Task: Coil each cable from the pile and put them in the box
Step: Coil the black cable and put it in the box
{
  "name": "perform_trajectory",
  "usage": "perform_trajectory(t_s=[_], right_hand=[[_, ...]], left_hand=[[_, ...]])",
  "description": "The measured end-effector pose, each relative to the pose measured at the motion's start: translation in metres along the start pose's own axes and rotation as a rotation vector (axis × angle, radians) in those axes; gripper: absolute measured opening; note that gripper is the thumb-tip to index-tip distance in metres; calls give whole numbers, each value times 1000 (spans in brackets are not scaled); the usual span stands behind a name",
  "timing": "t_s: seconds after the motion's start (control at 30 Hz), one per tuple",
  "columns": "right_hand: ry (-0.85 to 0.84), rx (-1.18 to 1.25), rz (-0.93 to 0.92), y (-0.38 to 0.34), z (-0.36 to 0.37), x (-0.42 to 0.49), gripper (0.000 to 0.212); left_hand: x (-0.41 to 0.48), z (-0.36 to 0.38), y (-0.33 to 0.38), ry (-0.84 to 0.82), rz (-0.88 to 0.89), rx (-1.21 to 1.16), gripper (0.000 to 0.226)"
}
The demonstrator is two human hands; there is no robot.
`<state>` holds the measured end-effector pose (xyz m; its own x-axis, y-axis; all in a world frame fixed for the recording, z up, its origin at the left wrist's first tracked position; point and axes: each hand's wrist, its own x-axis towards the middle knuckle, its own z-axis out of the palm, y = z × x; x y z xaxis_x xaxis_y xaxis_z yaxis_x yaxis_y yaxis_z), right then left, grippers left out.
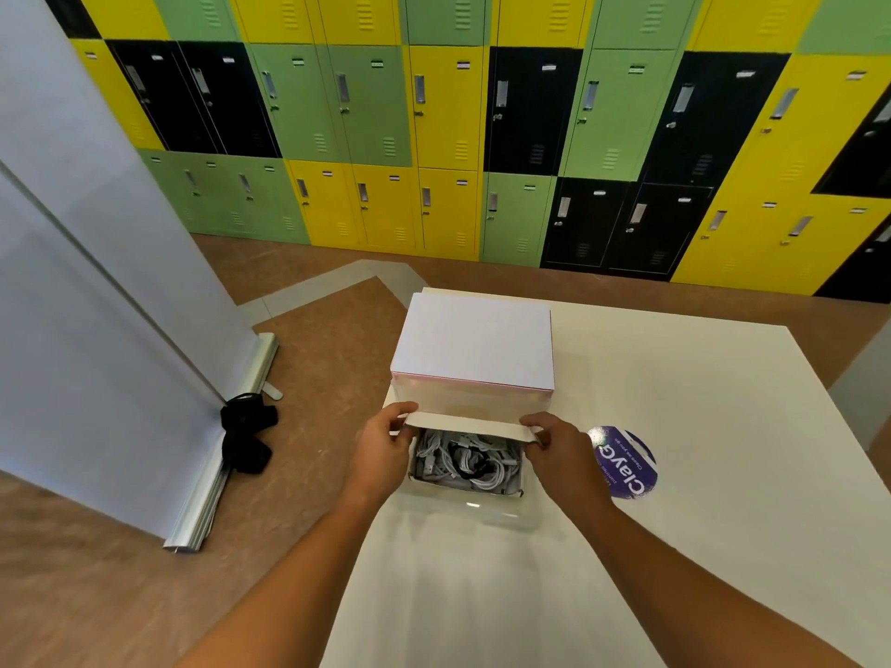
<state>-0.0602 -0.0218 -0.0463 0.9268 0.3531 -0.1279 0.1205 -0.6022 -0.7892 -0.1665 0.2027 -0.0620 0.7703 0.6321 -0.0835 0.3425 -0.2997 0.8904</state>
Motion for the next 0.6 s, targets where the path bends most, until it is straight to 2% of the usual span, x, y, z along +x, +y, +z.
perform_trajectory(t_s=[0.17,0.4,0.6], right_hand=[[7,-52,-3,-4,2,2,33],[-148,-346,-74,11,5,-10,39],[-192,-500,-129,11,7,-22,44]], left_hand=[[0,1,4,-10,20,65,29],[-10,-4,-10,-87,14,318,38],[-15,-4,-11,-188,73,505,38]])
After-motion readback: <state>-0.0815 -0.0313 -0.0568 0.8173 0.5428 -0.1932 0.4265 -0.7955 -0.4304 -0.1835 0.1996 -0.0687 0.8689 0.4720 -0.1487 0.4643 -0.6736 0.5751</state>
